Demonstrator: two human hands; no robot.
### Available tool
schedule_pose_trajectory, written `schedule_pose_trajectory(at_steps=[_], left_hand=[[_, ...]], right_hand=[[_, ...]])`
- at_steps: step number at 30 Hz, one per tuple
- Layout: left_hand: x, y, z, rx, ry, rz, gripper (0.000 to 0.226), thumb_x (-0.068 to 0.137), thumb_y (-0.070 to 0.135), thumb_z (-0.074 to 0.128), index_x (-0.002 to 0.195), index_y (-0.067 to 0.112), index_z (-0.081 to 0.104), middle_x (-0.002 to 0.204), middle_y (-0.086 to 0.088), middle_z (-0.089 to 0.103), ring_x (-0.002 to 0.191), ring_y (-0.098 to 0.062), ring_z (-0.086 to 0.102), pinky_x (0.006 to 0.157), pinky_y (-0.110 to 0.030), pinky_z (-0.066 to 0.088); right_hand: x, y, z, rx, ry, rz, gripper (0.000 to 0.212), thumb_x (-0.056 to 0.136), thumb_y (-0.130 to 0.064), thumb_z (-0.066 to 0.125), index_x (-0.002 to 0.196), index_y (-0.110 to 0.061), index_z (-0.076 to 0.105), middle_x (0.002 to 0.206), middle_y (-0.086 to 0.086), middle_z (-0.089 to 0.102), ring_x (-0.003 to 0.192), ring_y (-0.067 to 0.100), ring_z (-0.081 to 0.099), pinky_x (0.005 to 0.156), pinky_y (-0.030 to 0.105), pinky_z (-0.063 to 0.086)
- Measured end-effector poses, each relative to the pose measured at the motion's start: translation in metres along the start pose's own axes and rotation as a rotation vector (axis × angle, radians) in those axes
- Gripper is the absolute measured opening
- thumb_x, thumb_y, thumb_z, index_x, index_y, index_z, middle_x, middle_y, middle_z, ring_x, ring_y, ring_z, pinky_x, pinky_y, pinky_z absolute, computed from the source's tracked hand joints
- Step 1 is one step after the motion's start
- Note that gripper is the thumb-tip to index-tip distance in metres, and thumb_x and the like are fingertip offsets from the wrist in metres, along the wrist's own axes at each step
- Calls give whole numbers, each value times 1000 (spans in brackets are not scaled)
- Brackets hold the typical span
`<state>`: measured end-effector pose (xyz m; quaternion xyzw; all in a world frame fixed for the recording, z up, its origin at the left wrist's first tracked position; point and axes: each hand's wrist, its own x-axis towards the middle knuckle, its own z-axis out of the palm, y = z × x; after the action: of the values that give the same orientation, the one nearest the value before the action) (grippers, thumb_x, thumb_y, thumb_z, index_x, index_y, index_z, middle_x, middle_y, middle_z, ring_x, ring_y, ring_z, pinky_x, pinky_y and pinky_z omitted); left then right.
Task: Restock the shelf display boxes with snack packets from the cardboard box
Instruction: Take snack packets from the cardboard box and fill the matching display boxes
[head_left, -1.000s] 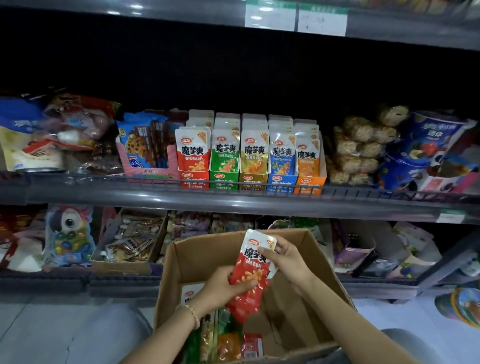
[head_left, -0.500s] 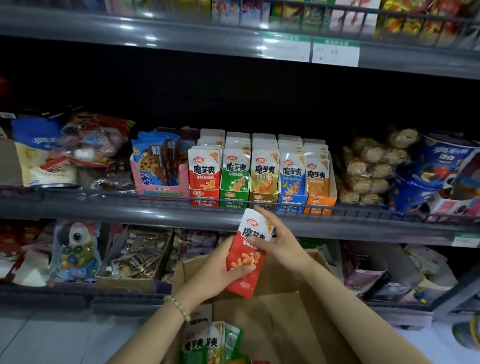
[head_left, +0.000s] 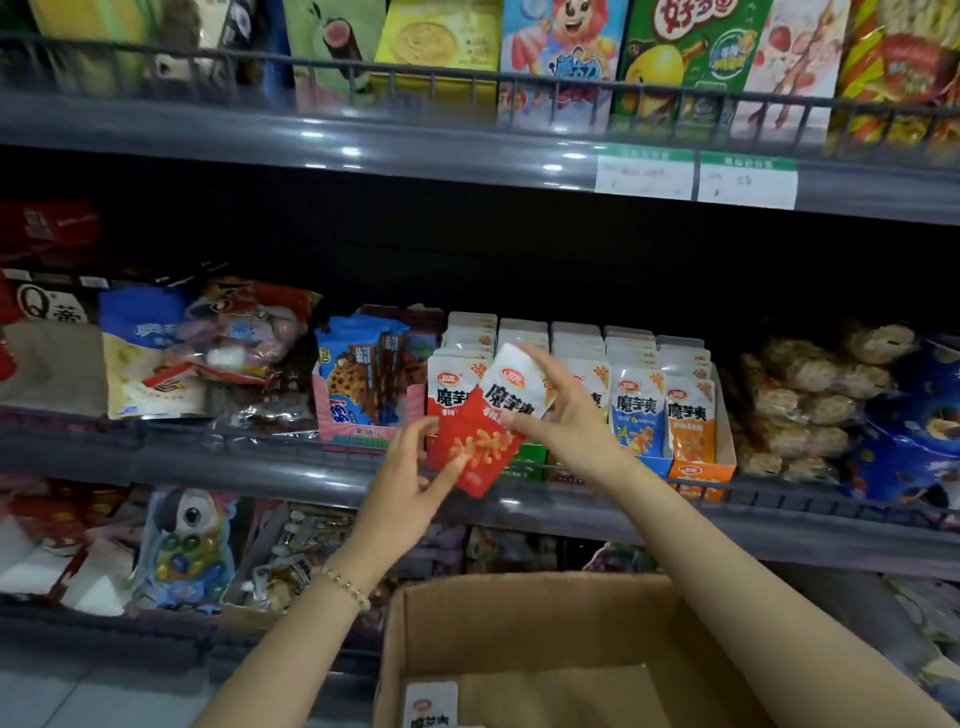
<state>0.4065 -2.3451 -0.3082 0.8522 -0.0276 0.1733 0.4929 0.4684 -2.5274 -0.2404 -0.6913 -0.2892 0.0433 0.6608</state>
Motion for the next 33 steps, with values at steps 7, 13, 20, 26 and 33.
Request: schedule_pose_trajectory(at_steps=[7,13,20,26,33], left_hand=[[18,-22,-9,443,69,276,36,95,30,51,130,24,47,132,11,41,122,-4,39,102,-24,36],[22,-33,-3,561,-19,279,48,97,34,45,143,26,34,142,11,35,134,-6,29,117,-28,20],[24,-37,1,640,-40,309,44,97,36,43,140,26,39,136,9,39,132,-8,32,114,-27,18],[22,-35,0,577,-23,260,54,97,39,43,147,27,26,147,7,31,137,-10,26,116,-28,17],[25,-32,-1,595,-51,258,58,97,40,44,149,26,23,147,7,29,136,-9,27,115,-31,25]], right_hand=[[45,-1,11,-161,128,-222,64,87,1,62,138,-33,40,142,-12,41,113,7,58,73,27,59],[64,16,1,-556,-22,-130,70,86,-14,67,141,-42,34,150,-11,34,128,20,47,97,44,49],[81,14,11,-781,-201,-47,74,84,-14,70,145,-31,31,152,-4,33,139,14,30,107,21,25],[76,31,16,-743,-147,-54,70,84,-15,69,144,-31,35,151,-3,36,130,11,43,109,29,32],[72,49,8,-663,23,-77,51,86,-22,67,133,-35,51,85,20,68,52,16,46,57,31,50]])
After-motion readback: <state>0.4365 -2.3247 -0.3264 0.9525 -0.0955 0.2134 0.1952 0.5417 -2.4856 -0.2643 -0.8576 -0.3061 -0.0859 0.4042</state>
